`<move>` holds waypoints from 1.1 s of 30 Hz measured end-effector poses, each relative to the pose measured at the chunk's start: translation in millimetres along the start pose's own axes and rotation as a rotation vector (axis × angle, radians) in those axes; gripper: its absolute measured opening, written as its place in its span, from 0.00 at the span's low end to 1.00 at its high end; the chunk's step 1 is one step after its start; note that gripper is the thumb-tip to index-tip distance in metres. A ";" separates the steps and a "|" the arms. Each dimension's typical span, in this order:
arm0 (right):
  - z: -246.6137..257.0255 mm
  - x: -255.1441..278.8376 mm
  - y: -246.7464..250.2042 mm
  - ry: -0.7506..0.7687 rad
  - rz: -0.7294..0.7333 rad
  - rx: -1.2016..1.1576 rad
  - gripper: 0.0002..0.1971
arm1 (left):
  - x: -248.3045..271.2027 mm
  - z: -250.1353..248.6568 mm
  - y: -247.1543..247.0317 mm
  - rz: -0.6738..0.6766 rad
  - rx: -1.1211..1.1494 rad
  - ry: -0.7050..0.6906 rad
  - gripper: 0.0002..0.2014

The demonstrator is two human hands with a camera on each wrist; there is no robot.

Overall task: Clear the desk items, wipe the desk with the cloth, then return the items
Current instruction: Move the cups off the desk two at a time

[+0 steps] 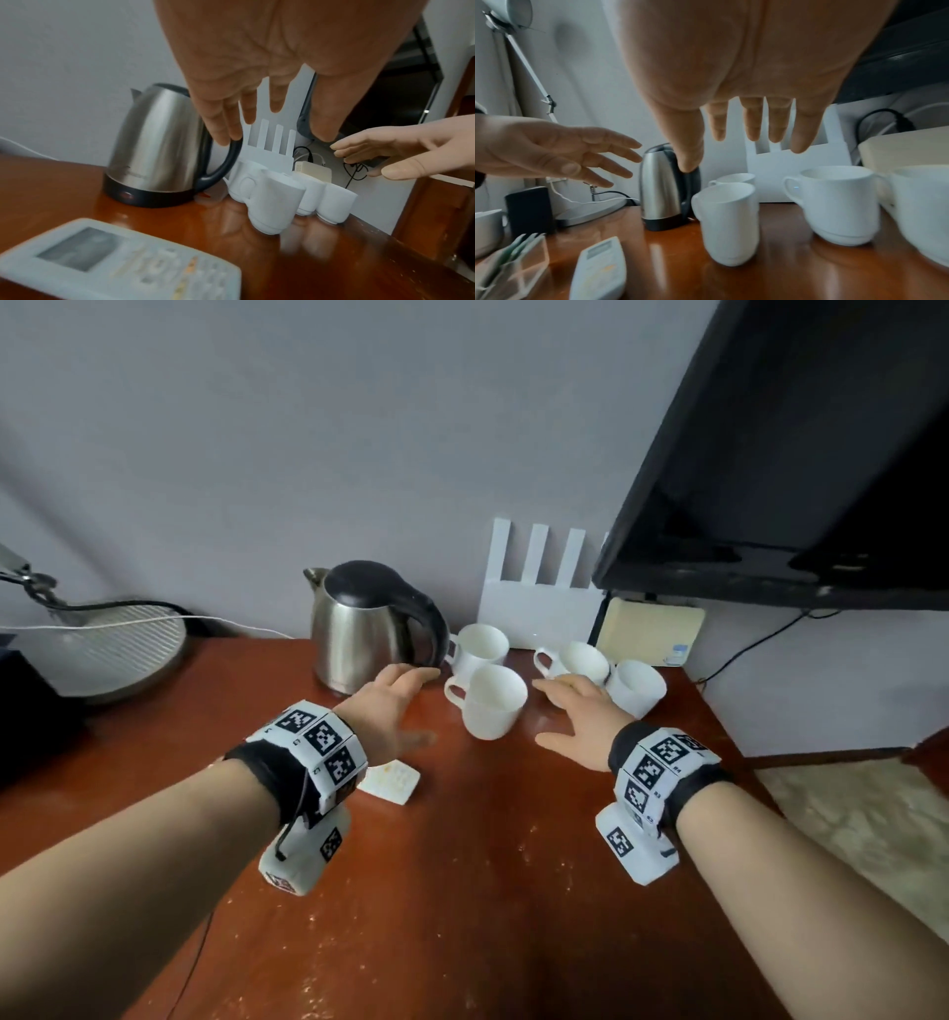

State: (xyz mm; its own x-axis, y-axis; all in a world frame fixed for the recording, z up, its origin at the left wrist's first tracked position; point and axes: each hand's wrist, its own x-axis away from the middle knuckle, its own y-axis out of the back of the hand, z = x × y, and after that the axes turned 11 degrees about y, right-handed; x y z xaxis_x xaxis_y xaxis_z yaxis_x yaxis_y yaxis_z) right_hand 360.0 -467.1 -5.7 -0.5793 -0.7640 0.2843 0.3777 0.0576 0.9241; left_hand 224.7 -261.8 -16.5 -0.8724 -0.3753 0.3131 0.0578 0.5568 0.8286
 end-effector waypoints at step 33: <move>-130.3 -123.7 11.6 -0.039 0.122 0.128 0.46 | -120.9 -108.4 -72.8 0.041 -0.687 0.144 0.40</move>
State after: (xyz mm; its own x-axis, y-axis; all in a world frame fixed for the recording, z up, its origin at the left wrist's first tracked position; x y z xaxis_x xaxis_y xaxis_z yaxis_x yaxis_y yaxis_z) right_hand 530.2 -455.6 -63.4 -0.5632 -0.7210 0.4038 0.3534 0.2316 0.9064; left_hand 378.5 -337.3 -64.3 -0.7926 -0.4849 0.3696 0.4244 -0.0037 0.9054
